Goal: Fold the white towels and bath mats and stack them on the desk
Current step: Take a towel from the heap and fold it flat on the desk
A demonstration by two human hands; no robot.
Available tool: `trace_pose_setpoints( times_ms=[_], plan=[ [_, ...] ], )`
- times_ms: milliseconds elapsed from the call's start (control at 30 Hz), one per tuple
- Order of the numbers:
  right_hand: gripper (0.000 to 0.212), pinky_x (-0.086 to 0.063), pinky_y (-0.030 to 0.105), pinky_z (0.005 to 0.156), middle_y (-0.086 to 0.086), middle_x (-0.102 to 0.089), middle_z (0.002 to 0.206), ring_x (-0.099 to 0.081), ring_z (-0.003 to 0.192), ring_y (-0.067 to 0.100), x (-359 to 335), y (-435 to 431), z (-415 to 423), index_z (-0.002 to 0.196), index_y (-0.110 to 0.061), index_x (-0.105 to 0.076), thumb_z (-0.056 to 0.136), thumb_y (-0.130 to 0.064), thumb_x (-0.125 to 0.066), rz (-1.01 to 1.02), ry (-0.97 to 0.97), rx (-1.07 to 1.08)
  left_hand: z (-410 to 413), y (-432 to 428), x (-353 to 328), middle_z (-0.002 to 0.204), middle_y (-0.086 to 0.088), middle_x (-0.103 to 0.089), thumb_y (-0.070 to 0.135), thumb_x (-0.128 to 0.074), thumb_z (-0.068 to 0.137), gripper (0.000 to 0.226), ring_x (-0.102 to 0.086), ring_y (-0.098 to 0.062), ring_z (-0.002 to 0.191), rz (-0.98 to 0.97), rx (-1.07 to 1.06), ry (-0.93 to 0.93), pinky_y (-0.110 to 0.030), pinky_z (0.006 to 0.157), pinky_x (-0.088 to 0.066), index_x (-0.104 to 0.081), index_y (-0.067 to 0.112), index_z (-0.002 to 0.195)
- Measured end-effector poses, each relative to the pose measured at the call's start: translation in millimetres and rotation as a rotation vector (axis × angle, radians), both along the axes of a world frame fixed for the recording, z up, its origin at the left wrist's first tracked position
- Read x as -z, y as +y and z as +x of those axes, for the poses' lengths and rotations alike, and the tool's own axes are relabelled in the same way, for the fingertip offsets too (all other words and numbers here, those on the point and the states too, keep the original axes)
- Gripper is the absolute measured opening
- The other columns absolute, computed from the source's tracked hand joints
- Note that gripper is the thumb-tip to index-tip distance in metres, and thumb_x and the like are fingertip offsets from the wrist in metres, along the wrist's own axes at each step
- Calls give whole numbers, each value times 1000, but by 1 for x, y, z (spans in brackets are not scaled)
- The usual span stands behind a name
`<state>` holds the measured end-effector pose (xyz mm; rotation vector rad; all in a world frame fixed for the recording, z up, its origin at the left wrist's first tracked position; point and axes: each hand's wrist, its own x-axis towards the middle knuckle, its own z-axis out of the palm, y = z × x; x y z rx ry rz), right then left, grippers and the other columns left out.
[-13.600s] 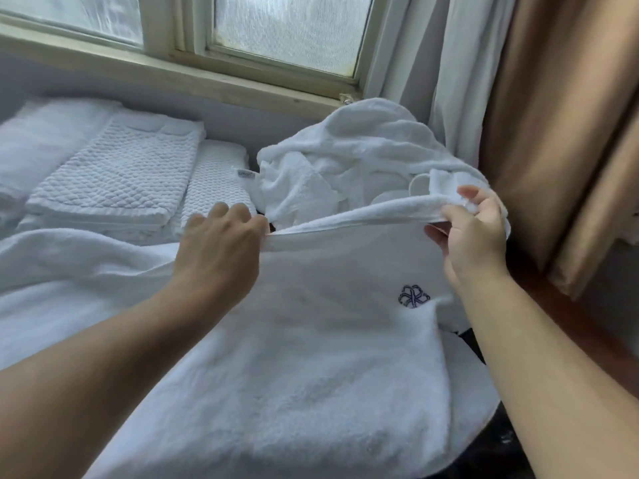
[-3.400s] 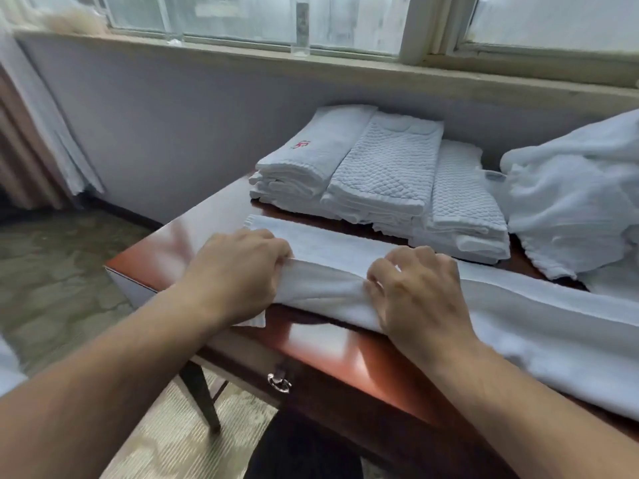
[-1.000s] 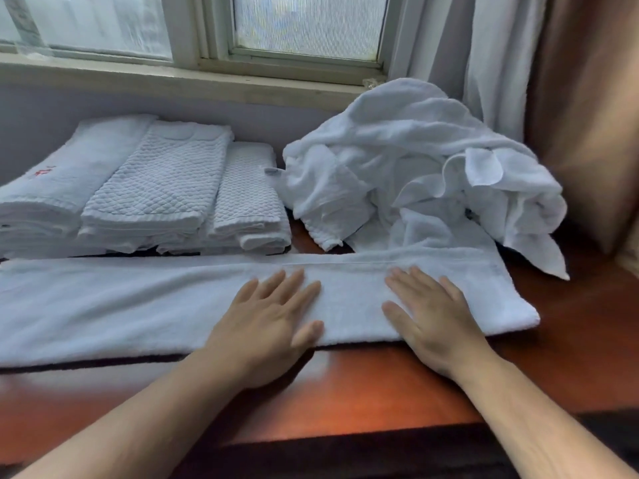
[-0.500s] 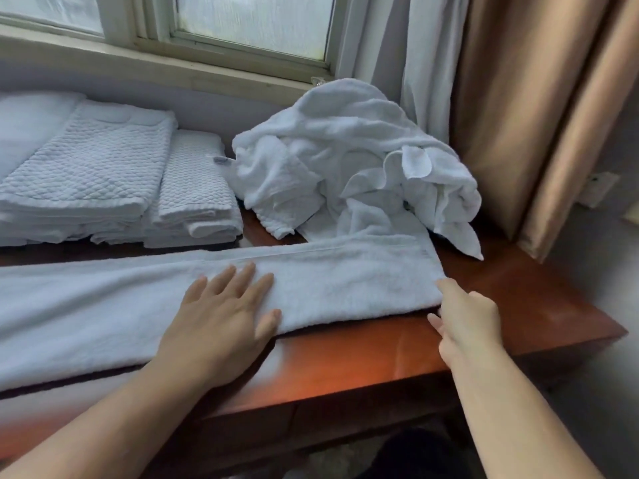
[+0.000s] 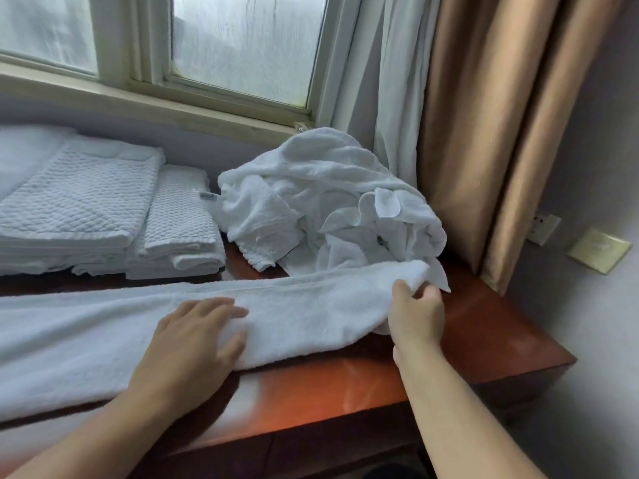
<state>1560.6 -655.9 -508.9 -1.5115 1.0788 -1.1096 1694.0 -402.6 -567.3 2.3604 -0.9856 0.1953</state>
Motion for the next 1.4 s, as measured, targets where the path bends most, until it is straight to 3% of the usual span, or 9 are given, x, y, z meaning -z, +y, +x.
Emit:
trace_pose_setpoints(
  times_ms=[133,333,500,633,800,967,1167,1300,1400],
  plan=[
    [11,-43,14,58,-10,-63,75,-60,73,0,-26,67,29,97,-18,-57,96,-28,-62,-604,19,-225,25,19,-35,98,-2,-75,40,-48,102,32,-65,-14,78,-639,-57,751,-30,72,-46,-74,22,98],
    [15,-43,32,54,1,-61,59,-56,52,25,-12,200,86,87,-14,-63,78,-9,-73,-1360,270,-619,77,107,-66,97,-15,-73,72,-38,93,77,-70,-25,74,-695,-114,1335,-30,61,-53,-70,4,111],
    [17,-34,27,44,-4,-56,50,-53,42,21,10,255,106,76,-18,-62,65,-7,-68,-1483,314,-784,84,167,-59,68,3,-57,32,-74,88,16,-52,-8,51,-413,-215,1153,-22,49,-48,-74,18,81],
    [34,-21,27,45,-5,-52,48,-49,39,20,12,269,113,76,-17,-64,51,-6,-85,-1510,344,-855,84,177,-58,59,5,-36,30,-75,88,20,-40,-9,50,-306,-261,1037,-23,49,-48,-69,21,71],
    [36,-43,34,45,-3,-59,63,-57,54,24,11,257,107,73,-20,-59,48,-12,-84,-1370,521,-914,83,176,-58,56,7,-48,17,-62,91,32,-45,-10,45,-372,-289,947,-21,44,-40,-63,21,59],
    [35,-47,36,88,-7,-53,123,-53,111,23,4,237,109,128,-30,-45,93,-26,-44,-1357,838,-880,86,196,-71,91,-13,-65,21,-56,99,20,-60,-25,80,-593,-344,818,-38,76,-47,-66,4,95],
    [33,-43,37,73,-4,-62,114,-57,103,26,-3,275,128,126,-28,-51,95,-24,-40,-1448,729,-952,89,258,-94,94,-4,-52,36,-55,79,24,-47,-21,85,-624,-503,660,-38,79,-35,-55,22,99],
    [24,-33,35,66,-4,-61,107,-57,98,26,-4,308,137,116,-26,-51,95,-22,-42,-1511,667,-1052,92,304,-84,64,5,-57,14,-51,89,21,-52,-12,53,-590,-753,592,-18,54,-38,-56,15,69],
    [12,-32,35,64,-3,-59,100,-56,91,26,-1,325,139,102,-25,-49,93,-21,-43,-1503,637,-1127,86,322,-70,64,2,-46,14,-48,89,21,-40,-18,57,-375,-876,506,-27,52,-30,-50,16,69]
  ],
)
